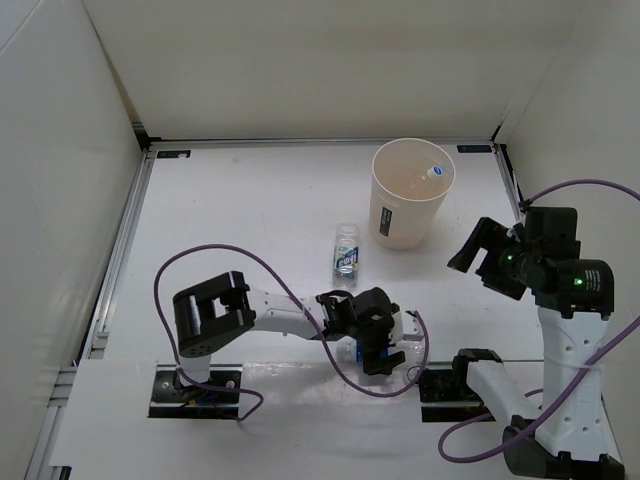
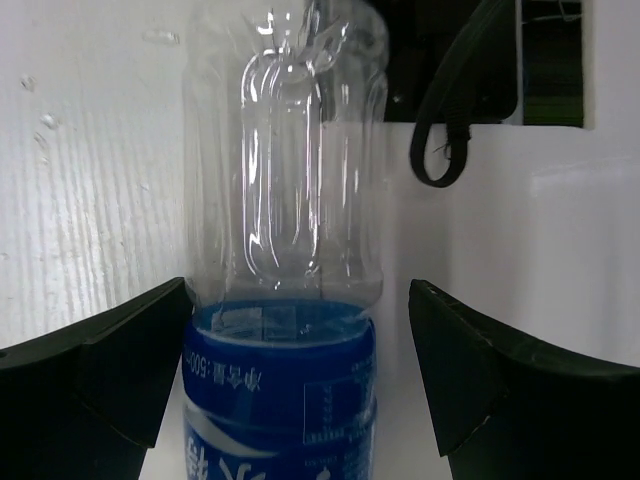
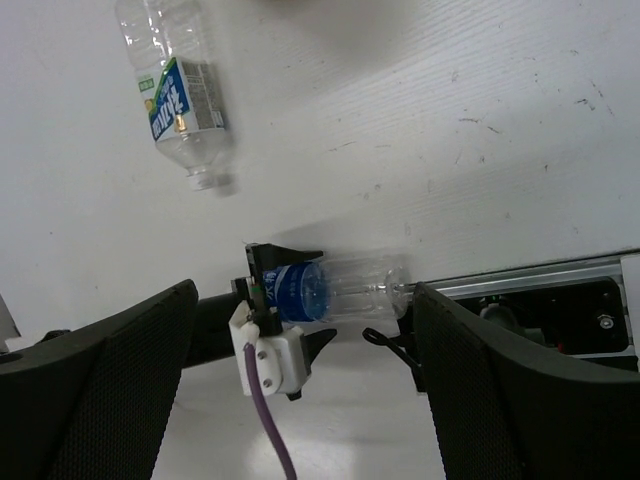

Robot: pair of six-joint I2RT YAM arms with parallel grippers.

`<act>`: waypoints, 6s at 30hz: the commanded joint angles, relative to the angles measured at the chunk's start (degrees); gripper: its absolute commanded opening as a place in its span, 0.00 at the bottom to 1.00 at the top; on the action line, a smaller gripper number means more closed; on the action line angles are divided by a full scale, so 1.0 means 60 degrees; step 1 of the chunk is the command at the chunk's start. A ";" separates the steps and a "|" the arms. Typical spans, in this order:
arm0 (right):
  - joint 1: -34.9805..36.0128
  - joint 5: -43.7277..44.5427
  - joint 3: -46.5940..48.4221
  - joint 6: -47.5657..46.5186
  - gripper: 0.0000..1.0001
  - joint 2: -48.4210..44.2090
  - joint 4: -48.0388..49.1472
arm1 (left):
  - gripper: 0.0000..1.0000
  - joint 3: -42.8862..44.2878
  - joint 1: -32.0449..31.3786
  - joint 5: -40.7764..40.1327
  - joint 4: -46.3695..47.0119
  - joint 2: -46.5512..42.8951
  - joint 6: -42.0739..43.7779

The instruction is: Put the plastic bottles in the bin

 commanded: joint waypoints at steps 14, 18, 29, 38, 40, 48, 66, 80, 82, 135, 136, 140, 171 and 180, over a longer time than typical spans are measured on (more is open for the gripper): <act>0.1527 0.1736 0.0531 -0.0207 0.90 -0.0042 -0.0492 | 0.29 0.1531 0.0902 -0.1035 -0.1126 0.0077 -0.0316; 0.1602 0.2294 0.0694 0.0056 0.90 0.0075 -0.0390 | 0.29 0.2541 0.1752 -0.0670 -0.2852 -0.0965 0.0152; -0.0771 0.0835 0.0914 0.1067 0.90 0.0558 0.0430 | 0.29 0.7256 0.4944 0.0280 -0.2478 -0.2141 -0.0060; -0.1782 0.0231 0.1382 0.1273 0.90 0.0997 0.0973 | 0.37 1.2079 0.6513 0.4882 0.4140 0.2575 -0.8203; -0.1870 0.0318 0.1572 0.1287 0.90 0.1144 0.1017 | 0.37 1.2269 0.6542 0.4884 0.5137 0.3203 -0.9811; -0.1578 0.0596 0.2217 0.0981 0.90 0.1744 0.1193 | 0.38 1.2327 0.6645 0.3962 0.5654 0.3806 -0.9441; -0.1636 0.0670 0.2540 0.0760 0.90 0.2389 0.1427 | 0.67 1.3177 0.5986 0.3009 0.4219 0.5198 -0.8401; -0.1475 0.0567 0.2935 0.0643 0.90 0.2902 0.1530 | 0.86 1.3222 0.6044 0.2862 0.3837 0.5669 -0.8254; -0.1489 0.0567 0.2935 0.0643 0.90 0.2931 0.1544 | 1.00 1.3280 0.6089 0.2774 0.3881 0.5654 -0.8269; -0.1225 -0.1528 0.0620 0.2386 0.90 0.2038 0.3684 | 1.00 1.2497 0.6278 -0.0167 -1.4607 0.1053 -0.1515; -0.1211 -0.1353 0.0664 0.2386 0.90 0.2038 0.3625 | 1.00 1.2765 0.6555 -0.0837 -1.4315 0.1156 -0.1704; -0.1109 -0.1103 0.0899 0.2211 0.90 0.2169 0.3565 | 1.00 1.2393 0.7684 -0.0100 -1.2270 0.1684 -0.4544; -0.0464 -0.0649 0.1382 0.1346 0.90 0.2492 0.3024 | 1.00 0.6645 0.5840 -0.1562 -0.6534 0.2343 -0.6774; 0.0034 -0.0400 0.1690 0.0951 0.90 0.2697 0.2951 | 1.00 0.6308 0.5825 -0.0493 -0.5890 0.2738 -0.6833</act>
